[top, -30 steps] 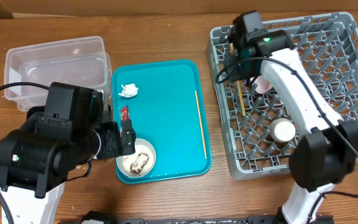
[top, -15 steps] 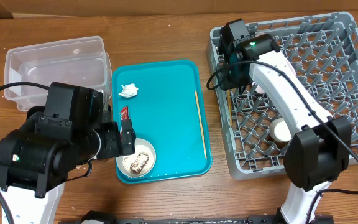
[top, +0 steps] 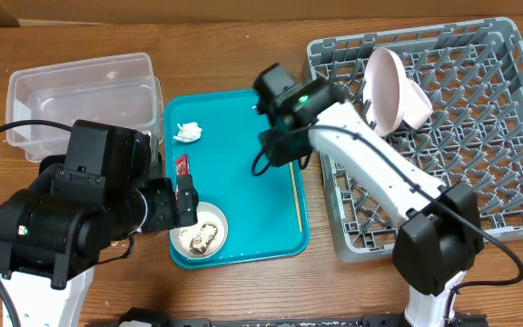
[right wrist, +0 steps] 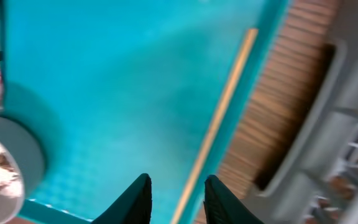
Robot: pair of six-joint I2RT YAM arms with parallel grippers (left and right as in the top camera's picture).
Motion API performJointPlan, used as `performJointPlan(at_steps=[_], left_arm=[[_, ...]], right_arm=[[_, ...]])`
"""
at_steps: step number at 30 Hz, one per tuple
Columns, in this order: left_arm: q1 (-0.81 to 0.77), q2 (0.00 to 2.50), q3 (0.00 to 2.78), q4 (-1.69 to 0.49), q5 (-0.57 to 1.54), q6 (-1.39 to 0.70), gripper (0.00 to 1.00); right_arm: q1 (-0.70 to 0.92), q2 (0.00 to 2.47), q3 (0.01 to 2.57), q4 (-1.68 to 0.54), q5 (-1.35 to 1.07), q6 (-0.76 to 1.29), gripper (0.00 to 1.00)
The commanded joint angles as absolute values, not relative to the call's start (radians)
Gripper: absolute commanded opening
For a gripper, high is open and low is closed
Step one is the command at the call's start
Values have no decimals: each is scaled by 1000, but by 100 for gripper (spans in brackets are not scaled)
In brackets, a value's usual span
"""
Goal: Sort waste into correct bins and load items into the dishwasher
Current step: 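Return the right gripper to the remaining chopstick and grasp it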
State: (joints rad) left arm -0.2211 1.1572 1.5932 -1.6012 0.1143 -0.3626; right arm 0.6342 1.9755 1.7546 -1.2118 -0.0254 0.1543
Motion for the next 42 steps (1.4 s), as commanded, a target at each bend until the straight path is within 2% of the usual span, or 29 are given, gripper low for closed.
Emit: performJointPlan(at_steps=[1, 5, 16, 23, 29, 42], left_arm=[[-225, 1158, 1606, -1599, 101, -347, 100], [-225, 1158, 1606, -1599, 101, -347, 100], [-225, 1158, 1606, -1599, 101, -347, 100], [-225, 1158, 1606, -1599, 101, -347, 100], [-225, 1158, 1606, -1599, 101, -347, 100], [-225, 1158, 1606, -1600, 101, -347, 100]], right_arm=[[643, 1932, 1683, -1175, 26, 289, 31], [632, 1932, 1555, -1060, 105, 297, 32], [608, 1935, 1323, -850, 105, 281, 31], [613, 1931, 1362, -895, 191, 255, 23], [628, 1909, 1448, -959, 158, 255, 23], [640, 1987, 1369, -857, 39, 214, 23]])
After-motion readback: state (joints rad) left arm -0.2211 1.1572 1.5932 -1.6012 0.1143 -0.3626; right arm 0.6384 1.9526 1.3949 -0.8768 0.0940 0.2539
